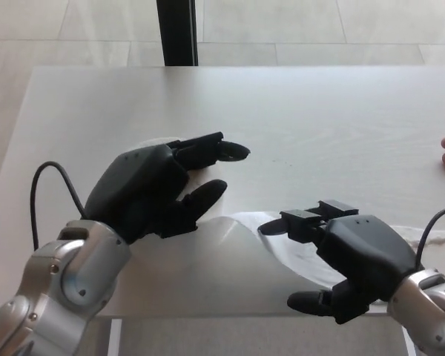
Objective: A toilet paper roll is kept in the middle of the desk infront of the robot. The robot places its left hand on the top of the toilet paper roll to hold it still and uses its right hand to tear off a piece of toilet paper from it and hands the paper to a person
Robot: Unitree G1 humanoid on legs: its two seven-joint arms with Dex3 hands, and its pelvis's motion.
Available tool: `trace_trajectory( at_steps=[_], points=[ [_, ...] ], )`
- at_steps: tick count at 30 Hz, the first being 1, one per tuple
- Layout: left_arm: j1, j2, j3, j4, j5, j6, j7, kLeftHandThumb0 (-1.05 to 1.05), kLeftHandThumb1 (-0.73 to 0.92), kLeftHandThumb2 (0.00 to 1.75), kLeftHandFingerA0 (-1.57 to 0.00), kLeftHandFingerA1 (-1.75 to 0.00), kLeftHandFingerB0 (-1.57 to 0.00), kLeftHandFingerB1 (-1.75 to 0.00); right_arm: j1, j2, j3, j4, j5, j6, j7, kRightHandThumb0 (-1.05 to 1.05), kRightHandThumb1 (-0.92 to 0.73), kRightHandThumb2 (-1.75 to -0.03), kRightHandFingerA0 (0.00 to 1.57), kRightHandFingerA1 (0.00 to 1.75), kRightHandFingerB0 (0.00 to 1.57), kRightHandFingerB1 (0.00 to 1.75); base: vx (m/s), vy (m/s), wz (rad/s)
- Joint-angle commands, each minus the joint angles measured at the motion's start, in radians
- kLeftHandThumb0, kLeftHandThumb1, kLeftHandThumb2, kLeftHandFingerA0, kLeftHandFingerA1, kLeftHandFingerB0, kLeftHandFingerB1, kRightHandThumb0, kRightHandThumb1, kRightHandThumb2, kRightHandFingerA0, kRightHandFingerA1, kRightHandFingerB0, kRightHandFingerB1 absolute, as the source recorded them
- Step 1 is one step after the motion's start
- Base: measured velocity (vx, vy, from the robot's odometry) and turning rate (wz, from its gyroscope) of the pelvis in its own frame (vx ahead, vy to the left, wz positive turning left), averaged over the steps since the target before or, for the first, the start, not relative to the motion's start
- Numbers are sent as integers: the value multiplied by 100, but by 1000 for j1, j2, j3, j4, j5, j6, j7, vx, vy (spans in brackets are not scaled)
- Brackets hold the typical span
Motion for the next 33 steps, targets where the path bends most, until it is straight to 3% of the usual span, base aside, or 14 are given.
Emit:
trace_trajectory(
  at_steps=[1,2,5,6,9,12,15,16,27,28,30,31,32,33],
  points=[
    [78,63,21,133,220,88,78,-25,66,64,-43,-54,-44,-43,37,20,42,16,-345,264,-88,-67,-60,-59,22,67,24,46,0,0,0],
    [87,56,24,141,222,76,96,-25,65,67,-46,-56,-44,-44,36,38,53,34,-377,295,-115,-70,-47,-85,11,58,18,51,0,0,0],
    [98,46,23,146,228,72,104,-27,65,71,-48,-59,-44,-44,41,65,65,47,-414,339,-144,-71,-47,-86,5,54,17,50,0,0,0],
    [103,38,22,153,232,66,120,-28,64,73,-58,-62,-47,-42,47,82,65,52,-416,358,-157,-68,-46,-84,4,50,14,48,0,0,0],
    [118,8,29,164,219,52,147,-26,64,74,-65,-69,-47,-42,47,118,79,75,-451,404,-186,-70,-47,-88,1,40,10,46,0,0,0],
    [125,-15,33,166,200,59,140,-26,65,75,-63,-68,-46,-42,43,156,87,82,-463,430,-200,-70,-49,-89,0,39,7,43,0,0,0],
    [130,-32,29,168,199,64,130,-28,67,74,-59,-62,-45,-40,47,195,81,87,-450,434,-242,-68,-46,-86,1,45,9,47,0,0,0],
    [134,-40,23,165,203,71,127,-26,67,74,-61,-63,-45,-41,53,207,81,91,-450,429,-272,-65,-62,-59,3,46,17,36,0,0,0],
    [164,-108,24,186,233,47,144,-25,66,74,-67,-85,-44,-44,31,303,88,134,-451,424,-361,-64,-63,-60,4,44,12,34,0,0,0],
    [164,-114,29,194,232,48,146,-25,66,74,-66,-86,-45,-44,18,308,87,145,-446,416,-368,-37,-44,-100,3,55,0,51,0,0,0],
    [167,-121,34,202,238,40,145,-25,66,75,-64,-81,-45,-44,18,313,84,149,-441,414,-375,-37,-45,-101,2,54,0,51,0,0,0],
    [167,-125,36,195,241,68,120,-28,69,74,-64,-95,-43,-41,13,314,83,159,-433,403,-388,-63,-48,-84,11,55,4,46,0,0,0],
    [172,-130,38,196,246,64,123,-26,67,75,-68,-99,-43,-42,15,319,73,172,-407,373,-432,-58,-63,-58,32,60,13,38,0,0,0],
    [177,-133,38,200,251,54,129,-26,66,74,-70,-118,-44,-42,17,317,60,188,-376,330,-474,-55,-62,-60,51,131,16,41,0,0,0]
  ],
)
